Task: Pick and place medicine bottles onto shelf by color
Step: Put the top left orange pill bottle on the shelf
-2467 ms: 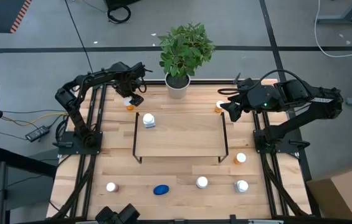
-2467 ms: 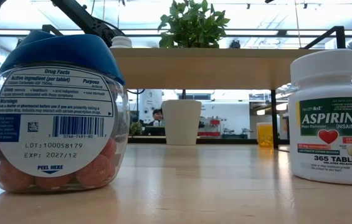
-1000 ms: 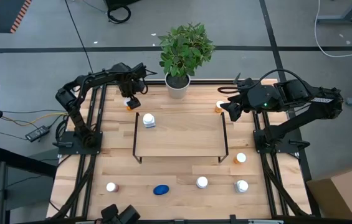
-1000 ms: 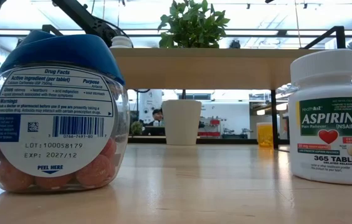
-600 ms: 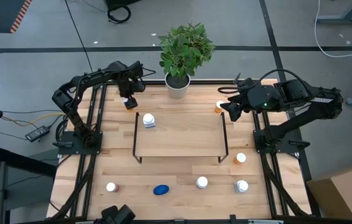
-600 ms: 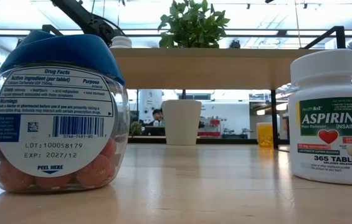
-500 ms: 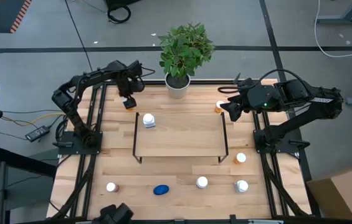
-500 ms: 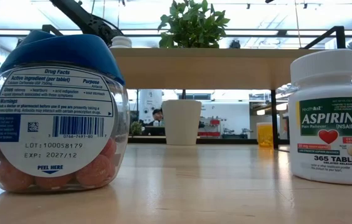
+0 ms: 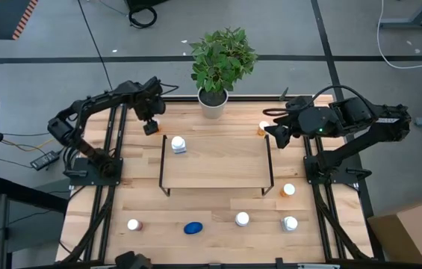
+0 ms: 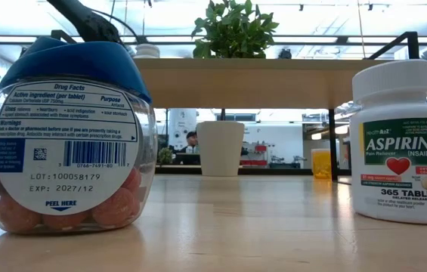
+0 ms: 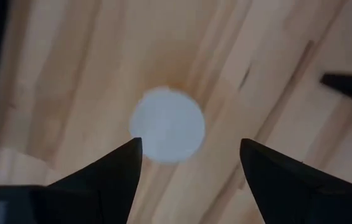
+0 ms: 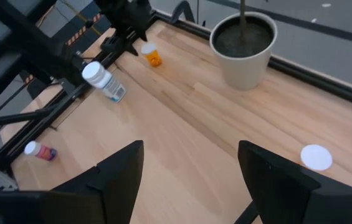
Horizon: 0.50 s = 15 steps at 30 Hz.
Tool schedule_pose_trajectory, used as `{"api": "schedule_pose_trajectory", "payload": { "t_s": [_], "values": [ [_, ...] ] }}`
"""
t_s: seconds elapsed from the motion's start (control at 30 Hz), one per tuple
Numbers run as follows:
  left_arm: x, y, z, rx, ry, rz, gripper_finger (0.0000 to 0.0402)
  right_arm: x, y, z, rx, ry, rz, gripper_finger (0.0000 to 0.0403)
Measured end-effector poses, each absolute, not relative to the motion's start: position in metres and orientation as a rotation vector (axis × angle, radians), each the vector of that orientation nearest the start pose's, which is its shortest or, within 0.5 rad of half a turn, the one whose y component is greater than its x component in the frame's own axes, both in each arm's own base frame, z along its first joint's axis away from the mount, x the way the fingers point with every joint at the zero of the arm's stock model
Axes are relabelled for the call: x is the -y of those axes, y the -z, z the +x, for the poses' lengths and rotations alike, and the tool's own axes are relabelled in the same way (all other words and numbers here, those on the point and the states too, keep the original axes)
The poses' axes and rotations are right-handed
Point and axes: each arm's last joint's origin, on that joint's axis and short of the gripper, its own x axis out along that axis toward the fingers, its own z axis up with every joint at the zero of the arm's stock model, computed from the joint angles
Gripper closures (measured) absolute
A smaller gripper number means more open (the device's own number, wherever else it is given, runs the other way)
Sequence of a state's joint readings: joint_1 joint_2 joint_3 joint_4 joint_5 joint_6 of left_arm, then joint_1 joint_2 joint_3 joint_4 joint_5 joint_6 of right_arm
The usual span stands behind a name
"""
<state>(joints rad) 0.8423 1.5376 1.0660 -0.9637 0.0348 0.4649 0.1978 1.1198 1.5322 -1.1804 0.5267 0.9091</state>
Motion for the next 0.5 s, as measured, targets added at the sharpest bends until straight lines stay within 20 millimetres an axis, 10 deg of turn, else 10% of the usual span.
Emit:
{"api": "schedule_pose_trajectory", "payload": {
  "t_s": [0.5],
  "values": [
    [-0.211,-0.198,0.19,-1.433,-0.405,-0.252,0.0127,-0.02,-0.43,0.172,-0.512,0.605,0.63,0.0134]
  ]
}}
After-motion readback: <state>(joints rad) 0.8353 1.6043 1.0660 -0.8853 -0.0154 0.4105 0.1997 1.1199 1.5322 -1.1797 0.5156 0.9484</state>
